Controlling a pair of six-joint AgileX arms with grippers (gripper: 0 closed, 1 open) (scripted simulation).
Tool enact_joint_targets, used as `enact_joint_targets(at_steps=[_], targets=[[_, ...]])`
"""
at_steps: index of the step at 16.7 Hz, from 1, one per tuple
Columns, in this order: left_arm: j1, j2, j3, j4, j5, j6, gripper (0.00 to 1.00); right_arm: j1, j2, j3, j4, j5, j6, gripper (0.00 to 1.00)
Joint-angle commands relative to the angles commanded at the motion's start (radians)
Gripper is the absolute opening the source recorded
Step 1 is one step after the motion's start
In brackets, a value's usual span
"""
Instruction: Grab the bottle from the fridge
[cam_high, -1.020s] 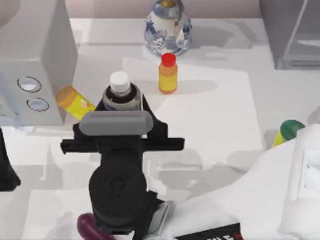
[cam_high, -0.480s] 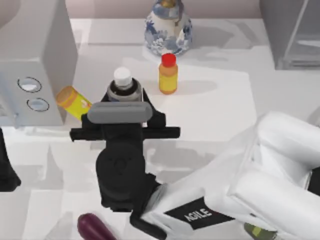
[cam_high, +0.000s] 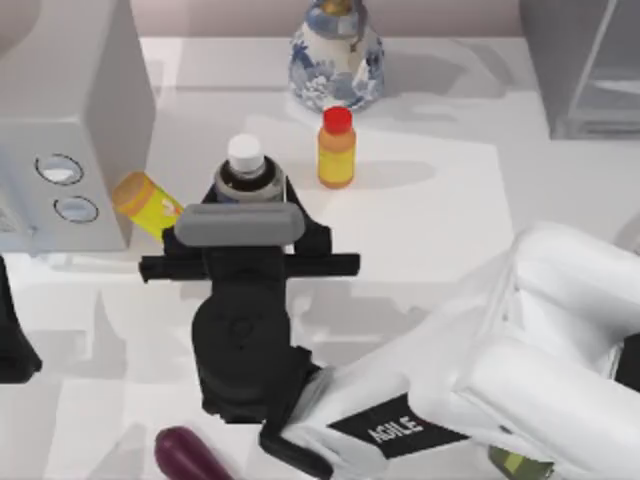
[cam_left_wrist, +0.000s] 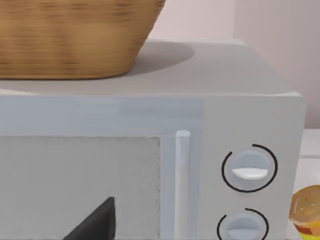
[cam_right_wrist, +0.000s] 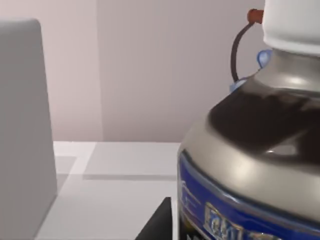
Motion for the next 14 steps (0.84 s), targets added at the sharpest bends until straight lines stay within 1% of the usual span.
enact_joint_targets(at_steps=[8, 9, 14], targets=[[0.000, 0.000, 0.000, 0.000, 0.000, 0.000, 1.00, 0.000, 0.000, 0.000, 0.000, 0.000, 0.000, 0.98], [0.000, 0.000, 0.000, 0.000, 0.000, 0.000, 1.00, 0.000, 0.000, 0.000, 0.000, 0.000, 0.000, 1.00], [0.000, 0.000, 0.000, 0.000, 0.000, 0.000, 1.00, 0.000, 0.000, 0.000, 0.000, 0.000, 0.000, 1.00]])
